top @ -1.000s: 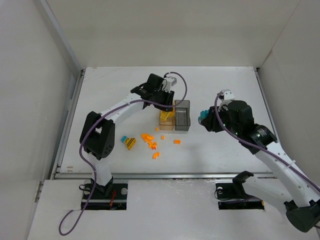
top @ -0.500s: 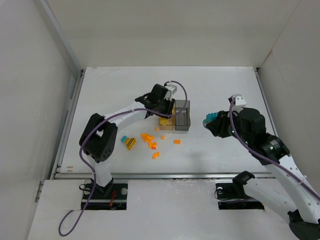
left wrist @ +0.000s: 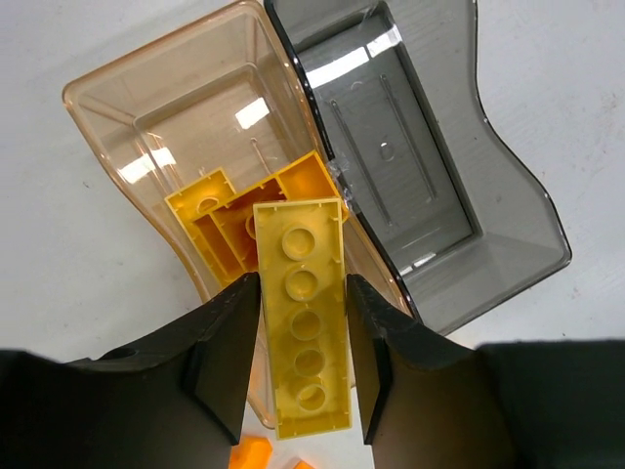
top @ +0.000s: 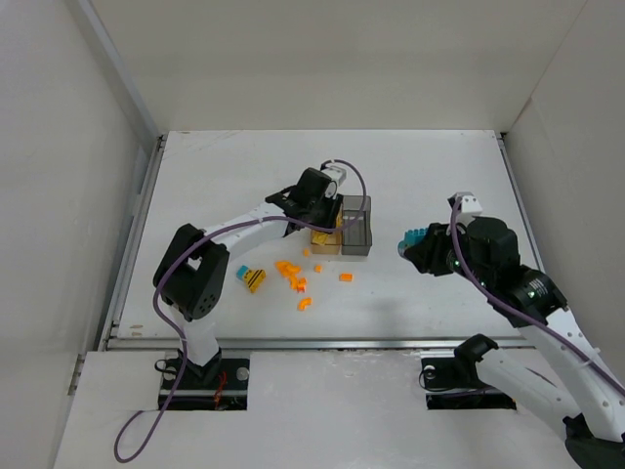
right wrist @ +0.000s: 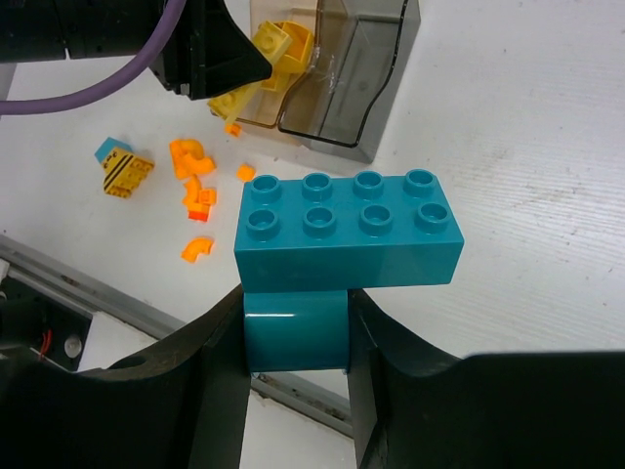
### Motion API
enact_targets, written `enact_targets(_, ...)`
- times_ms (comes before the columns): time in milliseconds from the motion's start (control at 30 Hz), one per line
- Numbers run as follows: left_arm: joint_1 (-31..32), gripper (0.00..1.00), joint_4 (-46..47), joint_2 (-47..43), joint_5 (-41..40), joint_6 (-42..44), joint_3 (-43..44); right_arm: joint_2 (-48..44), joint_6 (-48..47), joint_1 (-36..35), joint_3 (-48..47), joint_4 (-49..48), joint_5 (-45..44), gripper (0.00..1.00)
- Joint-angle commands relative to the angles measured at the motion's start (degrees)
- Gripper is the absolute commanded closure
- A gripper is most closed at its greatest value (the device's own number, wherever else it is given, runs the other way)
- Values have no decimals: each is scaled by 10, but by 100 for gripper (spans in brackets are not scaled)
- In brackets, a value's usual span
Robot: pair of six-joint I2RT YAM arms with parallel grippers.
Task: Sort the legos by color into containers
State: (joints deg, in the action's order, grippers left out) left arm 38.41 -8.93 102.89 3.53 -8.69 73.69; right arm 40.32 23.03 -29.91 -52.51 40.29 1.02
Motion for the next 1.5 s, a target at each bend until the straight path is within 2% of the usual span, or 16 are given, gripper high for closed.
enact_targets(0, 1, 63, 27, -34, -19, -11, -5, -18, 13, 3, -8, -1, 0, 99)
enact_targets(200, 1, 49, 27, -29, -13, -16, 0, -23, 13, 3, -15, 10, -6, 99)
enact_targets(433, 1, 43, 32, -29, -19, -16, 11, -12, 13, 3, -15, 10, -6, 99)
enact_targets(533, 1, 38, 9, -29, -24, -16, 36, -7, 3, 3, -15, 5, 0, 98)
enact_targets(700, 1, 36, -39, -36, -12, 45, 115, 23, -51, 3, -26, -1, 34, 98)
enact_targets(800, 1, 43, -72, -53, 32, 129, 146, 50, -97, 3, -55, 7, 53, 95)
enact_targets(867, -6, 46, -92, -66, 77, 202, 168, 63, -125, 3, -55, -16, 114, 92)
enact_targets(967, -18, 46, -140, -80, 216, 266, 203, 77, -138, 3, -50, -31, 152, 91)
enact_targets(1000, -18, 44, -155, -80, 301, 281, 210, 85, -144, 3, -50, -38, 162, 91)
enact_targets(1100, -18, 36, -225, -80, 428, 350, 226, 91, -176, -11, -60, -45, 195, 89)
enact_targets(1133, -18, 35, -244, -80, 508, 378, 226, 91, -182, -11, -60, -54, 204, 89)
enact_targets(1233, -23, 33, -317, -80, 605, 515, 233, 69, -195, -16, -60, -85, 259, 89)
enact_targets(1267, -23, 33, -343, -80, 618, 565, 242, 69, -203, -16, -60, -90, 270, 89)
enact_targets(1300, -23, 32, -401, -80, 626, 672, 247, 69, -203, -16, -60, -90, 284, 89)
enact_targets(1333, -23, 32, -429, -80, 632, 726, 247, 69, -210, -16, -60, -90, 290, 89)
enact_targets(1467, -23, 31, -466, -80, 627, 820, 261, 84, -251, -24, -66, -84, 303, 89)
